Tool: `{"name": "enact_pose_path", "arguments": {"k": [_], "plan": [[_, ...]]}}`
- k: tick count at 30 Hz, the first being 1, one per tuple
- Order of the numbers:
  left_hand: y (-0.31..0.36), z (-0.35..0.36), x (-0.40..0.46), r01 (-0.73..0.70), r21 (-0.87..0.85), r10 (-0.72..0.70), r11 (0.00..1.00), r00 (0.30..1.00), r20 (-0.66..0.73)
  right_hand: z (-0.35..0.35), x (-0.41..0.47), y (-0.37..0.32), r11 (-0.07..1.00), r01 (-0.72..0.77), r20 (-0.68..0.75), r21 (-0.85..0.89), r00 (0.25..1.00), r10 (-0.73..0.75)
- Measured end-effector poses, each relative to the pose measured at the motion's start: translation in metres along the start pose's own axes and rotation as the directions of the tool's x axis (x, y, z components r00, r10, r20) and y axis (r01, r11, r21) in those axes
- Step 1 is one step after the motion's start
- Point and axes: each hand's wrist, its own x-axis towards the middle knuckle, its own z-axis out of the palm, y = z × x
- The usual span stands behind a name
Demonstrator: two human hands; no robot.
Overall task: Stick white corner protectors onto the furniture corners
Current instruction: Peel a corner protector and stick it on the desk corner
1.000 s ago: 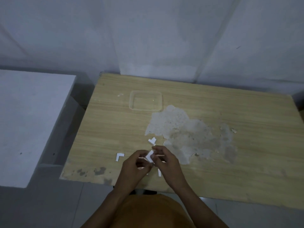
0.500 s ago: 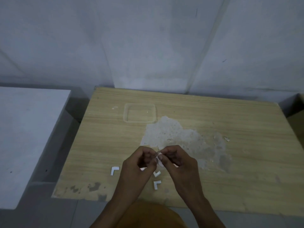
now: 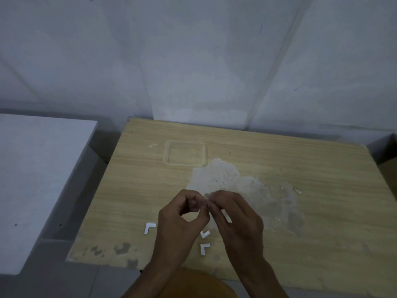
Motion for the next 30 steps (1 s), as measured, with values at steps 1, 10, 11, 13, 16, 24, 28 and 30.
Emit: {"name": "enact_pose_path", "arguments": {"k": [1,10,11,13,16,24,28,30], "plan": [[0.001,-0.001,0.001,-0.013,0.007,0.013,1.000,1.000,-0.004,0.000,0.000,0.001,1.000,0.011,0.003,-0.015,1.000,-0.011],[0.014,-0.008,0.009,-0.004,0.044,0.003,0.999,1.000,0.025,-0.008,0.020,-0.015,0.912,-0.236,0.044,0.337,0.971,0.235],[0.016,-0.009,0.009,0.050,-0.020,-0.049,0.999,0.998,0.040,-0.009,0.021,-0.018,0.857,-0.319,0.081,0.404,0.946,0.314],[0.021,-0.010,0.010,0.150,-0.126,-0.142,0.981,0.988,0.067,-0.012,0.022,-0.022,0.739,-0.436,0.143,0.514,0.893,0.427],[0.026,-0.011,0.010,0.195,-0.173,-0.180,0.965,0.979,0.101,-0.018,0.025,-0.022,0.661,-0.474,0.177,0.581,0.867,0.466],[0.032,-0.020,0.012,0.164,-0.099,-0.148,0.981,0.977,0.155,-0.032,0.032,-0.019,0.909,-0.237,0.179,0.343,0.966,0.185],[0.036,-0.022,0.010,0.068,0.029,-0.071,0.997,0.989,0.128,-0.032,0.032,-0.017,0.928,-0.210,0.160,0.307,0.973,0.167],[0.037,-0.022,0.010,0.021,0.084,-0.031,0.996,0.993,0.115,-0.031,0.029,-0.017,0.937,-0.172,0.152,0.304,0.980,0.131]]}}
